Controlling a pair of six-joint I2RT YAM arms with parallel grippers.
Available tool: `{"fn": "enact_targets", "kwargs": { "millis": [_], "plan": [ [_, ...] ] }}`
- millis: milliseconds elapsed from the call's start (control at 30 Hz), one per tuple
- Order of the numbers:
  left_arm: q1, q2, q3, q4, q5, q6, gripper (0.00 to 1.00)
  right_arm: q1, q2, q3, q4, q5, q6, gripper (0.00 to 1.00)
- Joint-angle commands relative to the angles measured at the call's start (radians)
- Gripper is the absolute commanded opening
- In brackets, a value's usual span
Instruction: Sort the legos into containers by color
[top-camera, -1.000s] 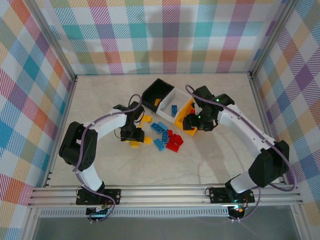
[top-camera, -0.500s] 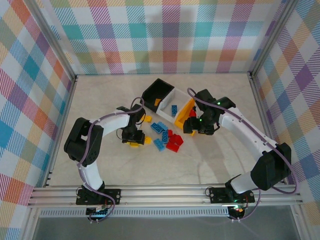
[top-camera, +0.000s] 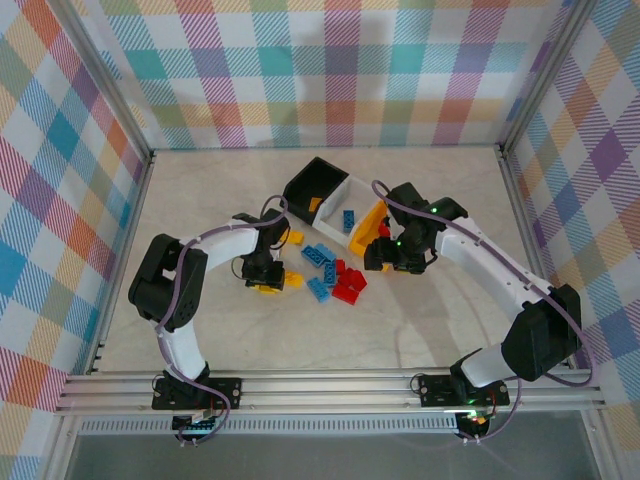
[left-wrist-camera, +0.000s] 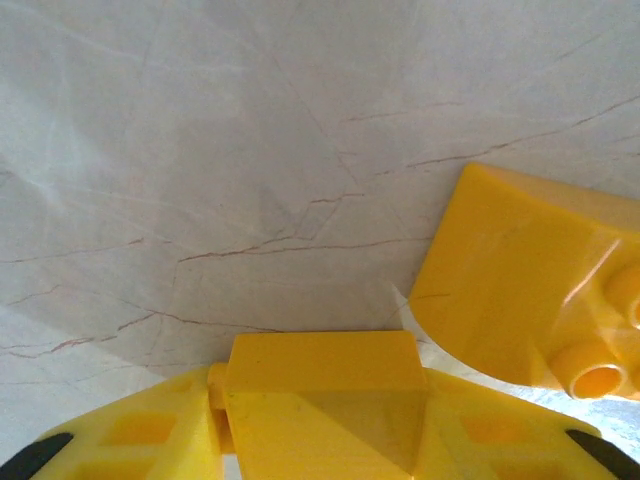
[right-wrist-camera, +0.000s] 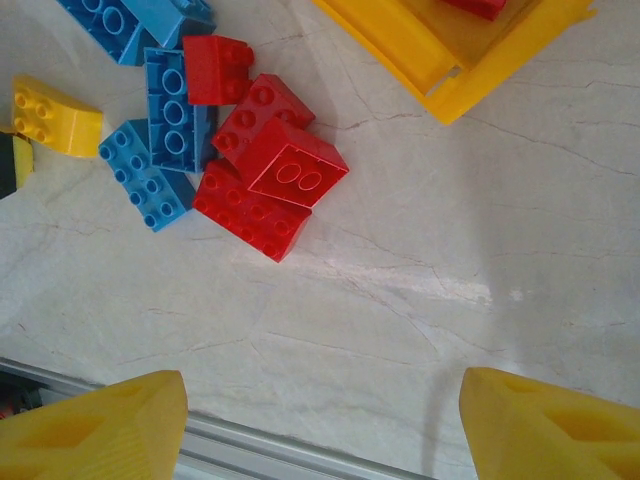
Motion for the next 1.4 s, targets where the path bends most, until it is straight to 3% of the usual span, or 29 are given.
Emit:
{"fn": "enact_targets", "kwargs": {
  "millis": [0, 267, 833, 1067, 1367],
  "plan": [
    [0.037, -0.022, 0.012, -0.024, -0.020, 0.012, 0.39, 0.014, -0.007, -0.007, 0.003, -0.020, 0.020, 0.73],
    [0.095, -0.034, 0.296, -0.136, 0.002, 0.016, 0.40, 0.020, 0.024, -0.026, 0.024, -0.043, 0.019, 0.73],
    [0.093, 0.602, 1.281, -0.206, 0.154, -0.107, 0.42, 0.027, 0.083, 0.024, -0.013, -0.042, -0.030, 0.73],
    [0.093, 0.675, 1.363, -0.170, 0.204, -0.149, 0.56, 0.029, 0.092, 0.014, -0.014, -0.042, -0.040, 0.73],
    [0.072, 0.573, 1.294, -0.217, 0.179, -0.106, 0.60, 0.039, 0.103, 0.000, -0.005, -0.051, -0.048, 0.74]
  ]
}}
